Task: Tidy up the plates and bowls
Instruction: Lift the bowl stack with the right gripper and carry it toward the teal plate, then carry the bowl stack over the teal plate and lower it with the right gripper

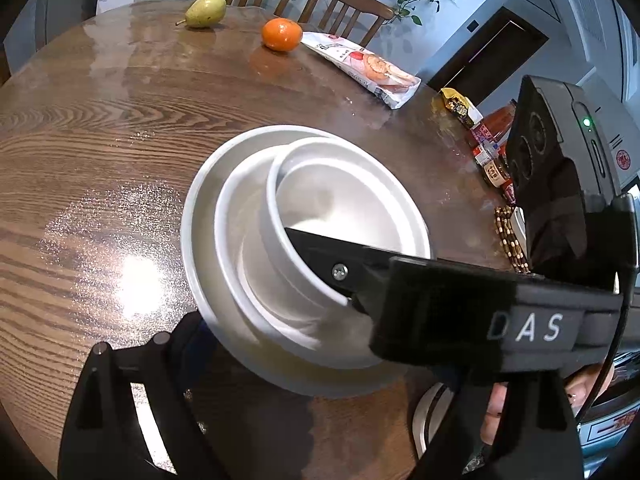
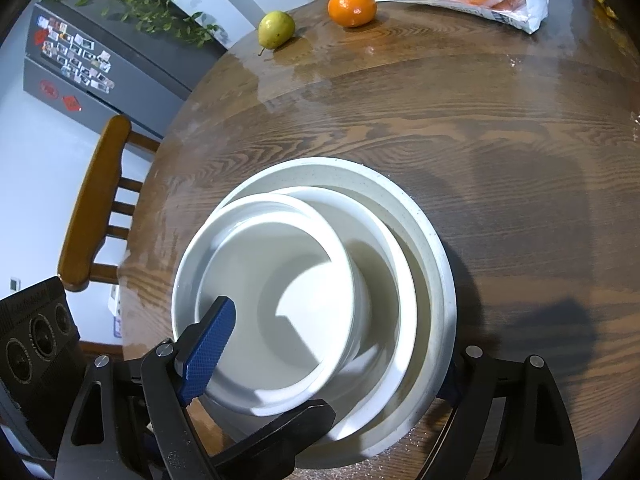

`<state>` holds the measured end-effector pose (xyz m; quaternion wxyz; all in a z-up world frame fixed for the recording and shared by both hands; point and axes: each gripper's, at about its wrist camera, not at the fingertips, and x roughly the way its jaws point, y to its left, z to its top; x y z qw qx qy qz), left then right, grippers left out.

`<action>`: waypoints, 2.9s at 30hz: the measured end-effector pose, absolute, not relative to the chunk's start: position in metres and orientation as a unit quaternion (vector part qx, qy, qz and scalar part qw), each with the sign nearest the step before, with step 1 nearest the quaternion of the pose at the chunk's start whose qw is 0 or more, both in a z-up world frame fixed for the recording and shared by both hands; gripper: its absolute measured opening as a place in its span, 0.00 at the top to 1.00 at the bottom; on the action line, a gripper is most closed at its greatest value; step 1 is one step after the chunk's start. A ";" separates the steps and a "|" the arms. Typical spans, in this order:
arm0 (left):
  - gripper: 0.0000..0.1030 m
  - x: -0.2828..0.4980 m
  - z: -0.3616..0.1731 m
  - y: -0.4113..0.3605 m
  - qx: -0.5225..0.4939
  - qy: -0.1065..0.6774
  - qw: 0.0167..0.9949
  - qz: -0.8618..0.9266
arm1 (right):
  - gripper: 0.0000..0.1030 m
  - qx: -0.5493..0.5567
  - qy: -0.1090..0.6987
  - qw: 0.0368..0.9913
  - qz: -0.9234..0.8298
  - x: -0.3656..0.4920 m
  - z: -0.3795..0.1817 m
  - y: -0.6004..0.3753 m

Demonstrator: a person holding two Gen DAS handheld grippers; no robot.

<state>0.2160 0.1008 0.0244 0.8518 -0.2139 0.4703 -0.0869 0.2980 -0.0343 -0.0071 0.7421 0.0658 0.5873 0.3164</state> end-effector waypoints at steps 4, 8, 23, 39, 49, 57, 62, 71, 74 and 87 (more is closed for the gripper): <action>0.16 0.215 0.026 0.100 -0.213 0.468 0.853 -0.087 | 0.15 0.063 0.582 0.746 0.318 0.297 -0.004 -0.034; 0.16 0.214 0.029 0.099 -0.212 0.464 0.856 -0.087 | 0.15 0.061 0.577 0.749 0.321 0.295 -0.001 -0.033; 0.16 0.204 0.045 0.097 -0.205 0.440 0.870 -0.085 | 0.15 0.053 0.555 0.763 0.328 0.288 0.015 -0.034; 0.16 0.182 0.067 0.075 -0.187 0.424 0.882 -0.084 | 0.15 0.056 0.534 0.776 0.333 0.272 0.043 -0.050; 0.16 0.165 0.077 0.059 -0.175 0.415 0.887 -0.097 | 0.15 0.060 0.519 0.787 0.328 0.256 0.057 -0.069; 0.16 0.152 0.074 0.040 -0.157 0.415 0.890 -0.103 | 0.15 0.068 0.508 0.797 0.319 0.237 0.055 -0.091; 0.16 0.149 0.073 0.031 -0.155 0.415 0.890 -0.109 | 0.15 0.076 0.505 0.801 0.314 0.231 0.053 -0.102; 0.16 0.144 0.071 0.015 -0.147 0.412 0.890 -0.127 | 0.15 0.083 0.492 0.812 0.302 0.219 0.053 -0.122; 0.16 0.141 0.070 0.010 -0.150 0.415 0.888 -0.131 | 0.15 0.093 0.489 0.813 0.302 0.215 0.051 -0.131; 0.16 0.127 0.073 -0.011 -0.135 0.409 0.889 -0.155 | 0.15 0.095 0.463 0.834 0.285 0.198 0.058 -0.154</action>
